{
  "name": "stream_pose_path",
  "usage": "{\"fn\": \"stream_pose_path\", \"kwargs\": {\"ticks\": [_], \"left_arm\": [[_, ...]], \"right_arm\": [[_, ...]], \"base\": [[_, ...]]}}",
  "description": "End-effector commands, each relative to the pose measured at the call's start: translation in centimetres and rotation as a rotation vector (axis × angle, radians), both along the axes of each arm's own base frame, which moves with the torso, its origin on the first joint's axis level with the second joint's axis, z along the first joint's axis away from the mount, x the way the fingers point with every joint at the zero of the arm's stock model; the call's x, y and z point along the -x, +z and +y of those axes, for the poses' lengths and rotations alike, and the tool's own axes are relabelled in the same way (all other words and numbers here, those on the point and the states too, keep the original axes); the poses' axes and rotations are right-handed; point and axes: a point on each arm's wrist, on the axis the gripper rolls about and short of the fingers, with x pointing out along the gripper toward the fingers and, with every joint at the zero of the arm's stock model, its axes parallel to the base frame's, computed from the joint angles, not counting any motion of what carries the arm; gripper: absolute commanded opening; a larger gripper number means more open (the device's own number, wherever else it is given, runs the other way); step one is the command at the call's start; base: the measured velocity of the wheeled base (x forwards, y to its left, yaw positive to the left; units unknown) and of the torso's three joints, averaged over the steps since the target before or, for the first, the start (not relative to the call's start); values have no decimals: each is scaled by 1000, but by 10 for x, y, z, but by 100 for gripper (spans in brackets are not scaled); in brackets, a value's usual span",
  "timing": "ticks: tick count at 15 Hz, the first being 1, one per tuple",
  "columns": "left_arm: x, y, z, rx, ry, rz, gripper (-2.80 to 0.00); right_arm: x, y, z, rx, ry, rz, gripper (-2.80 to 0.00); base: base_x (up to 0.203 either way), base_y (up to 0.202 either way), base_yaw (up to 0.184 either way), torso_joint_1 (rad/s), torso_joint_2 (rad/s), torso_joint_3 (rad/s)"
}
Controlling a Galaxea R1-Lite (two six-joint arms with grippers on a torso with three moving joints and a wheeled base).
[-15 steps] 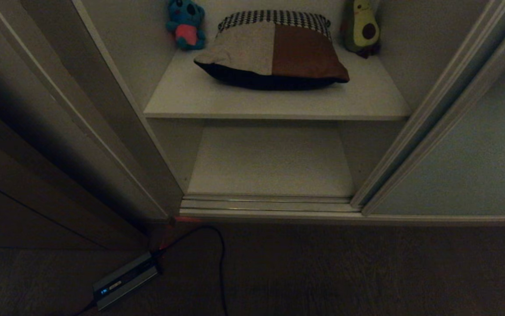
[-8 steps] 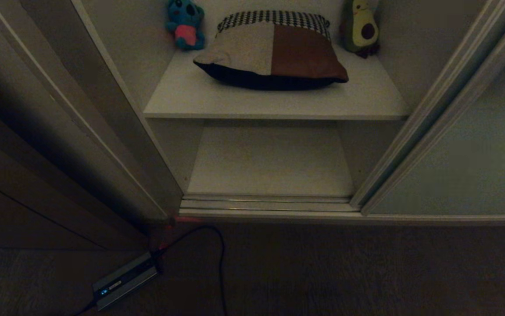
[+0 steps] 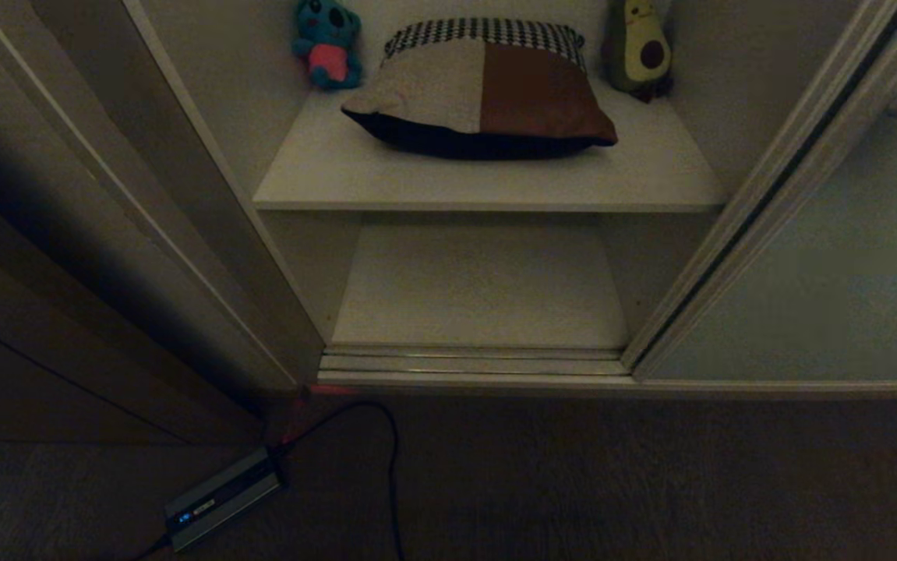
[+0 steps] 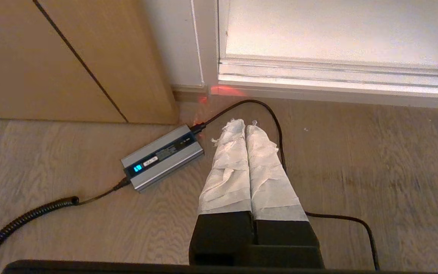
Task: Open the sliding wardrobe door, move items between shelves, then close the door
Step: Close the door
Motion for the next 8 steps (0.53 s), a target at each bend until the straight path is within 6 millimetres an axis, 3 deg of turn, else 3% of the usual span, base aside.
{"fn": "stream_pose_path", "kwargs": {"ticks": [1, 6, 8], "left_arm": [[0, 0, 0, 0, 1, 1, -280], [0, 0, 0, 0, 1, 1, -280], [0, 0, 0, 2, 1, 1, -280]], "right_arm": [[3, 3, 9, 2, 26, -12, -280], [1, 3, 48, 1, 106, -11, -280], [1, 2, 80, 2, 172, -7, -280]], "base": [[0, 0, 0, 0, 0, 0], [0, 0, 0, 0, 0, 0], [0, 0, 0, 0, 0, 0]]}}
